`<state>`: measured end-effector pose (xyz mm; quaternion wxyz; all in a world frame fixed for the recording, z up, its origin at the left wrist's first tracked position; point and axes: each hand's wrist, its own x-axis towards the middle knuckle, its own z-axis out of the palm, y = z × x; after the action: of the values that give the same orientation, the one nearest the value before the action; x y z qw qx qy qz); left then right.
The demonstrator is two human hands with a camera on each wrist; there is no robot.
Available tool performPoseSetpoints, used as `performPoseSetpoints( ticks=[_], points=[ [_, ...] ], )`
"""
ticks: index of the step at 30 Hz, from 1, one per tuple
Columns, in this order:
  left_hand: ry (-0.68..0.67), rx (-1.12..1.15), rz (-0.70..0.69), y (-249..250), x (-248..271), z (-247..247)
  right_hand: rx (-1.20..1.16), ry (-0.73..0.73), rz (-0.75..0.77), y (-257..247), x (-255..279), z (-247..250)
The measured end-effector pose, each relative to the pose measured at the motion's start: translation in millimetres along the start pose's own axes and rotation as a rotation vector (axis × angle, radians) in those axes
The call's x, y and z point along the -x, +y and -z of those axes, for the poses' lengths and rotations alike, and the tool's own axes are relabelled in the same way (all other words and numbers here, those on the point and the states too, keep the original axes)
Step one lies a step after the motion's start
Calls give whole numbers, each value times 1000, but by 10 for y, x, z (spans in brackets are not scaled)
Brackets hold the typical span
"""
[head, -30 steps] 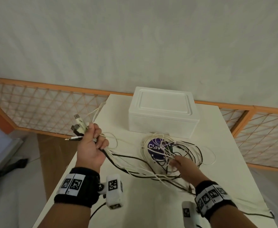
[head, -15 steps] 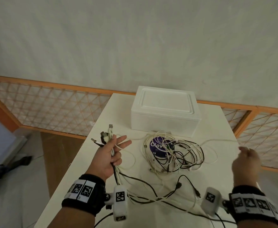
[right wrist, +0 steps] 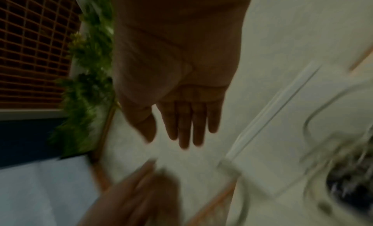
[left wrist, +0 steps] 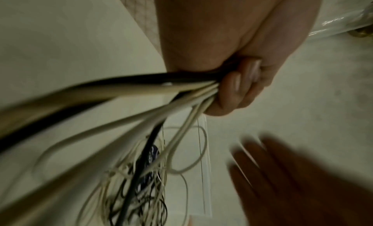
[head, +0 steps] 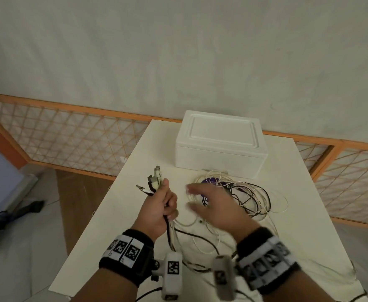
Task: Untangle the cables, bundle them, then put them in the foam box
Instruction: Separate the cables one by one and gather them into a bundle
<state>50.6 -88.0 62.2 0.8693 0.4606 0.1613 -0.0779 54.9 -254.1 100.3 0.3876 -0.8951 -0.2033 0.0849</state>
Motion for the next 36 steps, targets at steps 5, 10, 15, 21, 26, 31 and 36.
performPoseSetpoints(
  ticks=[5,10,15,21,26,31,36],
  points=[
    [102,149,-58,2,-24,91,80,-305,-76,-193,-102,-611],
    [99,308,-69,112,-39,343,568,-365,-19,-137,23,-369],
    [133,411,-117,431,-103,689,761,-219,-212,28,382,368],
    [296,383,-26,240,-207,815,648,-214,-467,268,741,968],
    [443,280,176,-310,-281,724,615,-335,-664,958,763,763],
    [431,205,311,-684,-279,573,560,-519,-711,1261,678,474],
    [324,122,311,-769,-278,345,273,-337,-357,755,78,171]
  ],
)
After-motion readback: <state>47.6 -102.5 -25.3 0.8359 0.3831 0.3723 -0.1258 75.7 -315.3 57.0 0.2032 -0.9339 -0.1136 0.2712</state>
